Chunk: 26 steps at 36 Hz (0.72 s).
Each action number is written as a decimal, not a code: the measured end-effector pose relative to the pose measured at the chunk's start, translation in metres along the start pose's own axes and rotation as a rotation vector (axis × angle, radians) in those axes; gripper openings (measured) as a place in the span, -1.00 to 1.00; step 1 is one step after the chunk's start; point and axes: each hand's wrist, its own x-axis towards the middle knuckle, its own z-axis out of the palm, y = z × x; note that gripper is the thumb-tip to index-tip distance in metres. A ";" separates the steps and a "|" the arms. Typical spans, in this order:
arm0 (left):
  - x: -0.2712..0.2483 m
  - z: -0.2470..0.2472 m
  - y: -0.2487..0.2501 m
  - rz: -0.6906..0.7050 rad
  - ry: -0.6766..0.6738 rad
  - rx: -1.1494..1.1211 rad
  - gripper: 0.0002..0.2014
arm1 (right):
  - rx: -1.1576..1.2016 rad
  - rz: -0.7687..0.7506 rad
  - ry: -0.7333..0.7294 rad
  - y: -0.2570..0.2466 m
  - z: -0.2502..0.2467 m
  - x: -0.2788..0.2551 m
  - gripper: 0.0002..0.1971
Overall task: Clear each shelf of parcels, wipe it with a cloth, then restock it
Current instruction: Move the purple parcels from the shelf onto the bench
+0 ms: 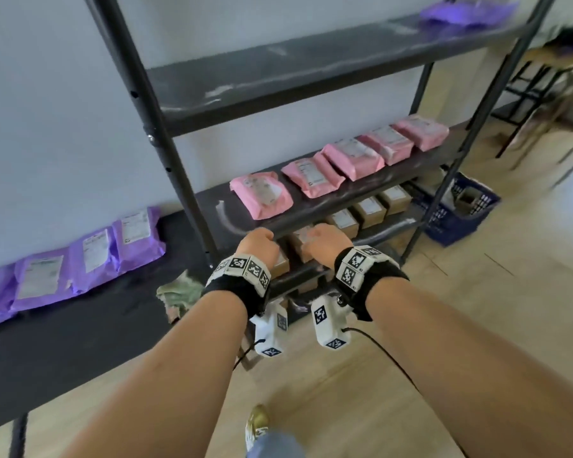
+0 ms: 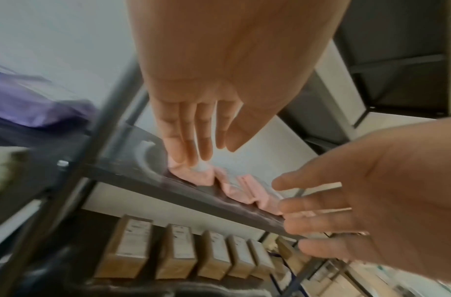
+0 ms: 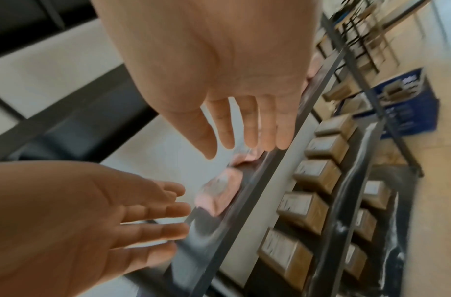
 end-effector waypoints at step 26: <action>0.159 0.099 0.424 0.563 -0.036 -0.007 -0.67 | 0.166 0.241 0.535 0.198 -0.349 0.112 -0.68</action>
